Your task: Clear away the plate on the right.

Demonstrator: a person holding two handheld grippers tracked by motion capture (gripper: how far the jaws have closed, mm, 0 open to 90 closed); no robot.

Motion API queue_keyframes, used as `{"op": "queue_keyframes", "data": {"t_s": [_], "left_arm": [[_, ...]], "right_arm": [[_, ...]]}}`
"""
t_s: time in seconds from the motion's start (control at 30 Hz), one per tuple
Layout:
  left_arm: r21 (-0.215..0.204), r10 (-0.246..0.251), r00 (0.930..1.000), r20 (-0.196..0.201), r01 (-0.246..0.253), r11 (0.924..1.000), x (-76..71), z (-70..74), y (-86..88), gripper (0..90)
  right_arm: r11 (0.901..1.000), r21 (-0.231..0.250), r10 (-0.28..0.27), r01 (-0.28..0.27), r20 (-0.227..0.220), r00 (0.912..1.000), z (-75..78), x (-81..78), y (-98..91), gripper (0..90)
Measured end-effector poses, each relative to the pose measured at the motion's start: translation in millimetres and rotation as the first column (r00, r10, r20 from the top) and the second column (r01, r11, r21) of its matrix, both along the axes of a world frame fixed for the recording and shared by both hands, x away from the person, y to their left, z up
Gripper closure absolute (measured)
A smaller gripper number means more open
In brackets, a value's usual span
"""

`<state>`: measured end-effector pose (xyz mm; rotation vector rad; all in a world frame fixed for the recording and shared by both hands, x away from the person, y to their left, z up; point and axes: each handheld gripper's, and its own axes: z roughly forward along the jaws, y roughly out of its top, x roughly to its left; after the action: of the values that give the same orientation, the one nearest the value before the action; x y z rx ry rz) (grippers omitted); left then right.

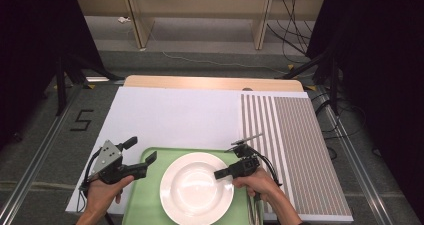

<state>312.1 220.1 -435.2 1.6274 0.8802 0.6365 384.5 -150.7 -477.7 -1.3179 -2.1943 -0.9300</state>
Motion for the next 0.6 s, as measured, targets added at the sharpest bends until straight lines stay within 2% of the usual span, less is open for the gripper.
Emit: {"op": "queue_keyframes", "data": {"t_s": [0.07,0.1,0.13,0.17,0.2,0.37,0.47,0.6], "left_arm": [[0.000,0.000,1.0000,-0.001,0.000,1.0000,0.0,-0.1,0.0,17.0],[0.000,-0.001,1.0000,-0.001,0.001,1.0000,0.0,-0.2,-0.1,17.0],[0.000,-0.001,1.0000,-0.002,0.001,1.0000,-0.1,-0.2,-0.2,17.0],[0.000,-0.002,1.0000,-0.001,0.002,1.0000,0.0,-0.1,-0.1,17.0],[0.000,-0.001,1.0000,-0.002,0.001,1.0000,0.0,-0.2,-0.1,17.0],[-0.001,-0.002,1.0000,-0.002,0.002,1.0000,0.0,-0.2,-0.2,17.0],[-0.001,-0.003,1.0000,-0.002,0.003,1.0000,-0.1,-0.3,-0.4,17.0],[-0.002,-0.003,1.0000,-0.003,0.003,1.0000,0.0,-0.3,-0.3,17.0]], "right_arm": [[0.9999,-0.010,-0.014,0.014,-0.046,0.9988,3.4,-1.4,0.3,72.7],[1.0000,-0.007,-0.006,0.006,0.003,1.0000,1.0,-0.2,-0.4,72.1],[1.0000,-0.003,0.001,-0.001,0.012,0.9999,0.4,0.3,-0.7,71.4],[1.0000,-0.003,-0.005,0.005,-0.011,0.9999,1.8,-0.3,-0.5,71.1],[1.0000,-0.007,0.007,-0.007,0.014,0.9999,0.7,0.8,-1.1,70.7],[0.9992,-0.040,-0.001,0.001,-0.007,1.0000,2.1,-0.5,0.0,67.3],[0.9986,-0.052,0.004,-0.003,0.026,0.9997,1.8,0.2,-1.2,65.8],[0.9974,-0.071,-0.012,0.013,0.020,0.9997,4.3,-1.0,-0.9,62.2]]}}
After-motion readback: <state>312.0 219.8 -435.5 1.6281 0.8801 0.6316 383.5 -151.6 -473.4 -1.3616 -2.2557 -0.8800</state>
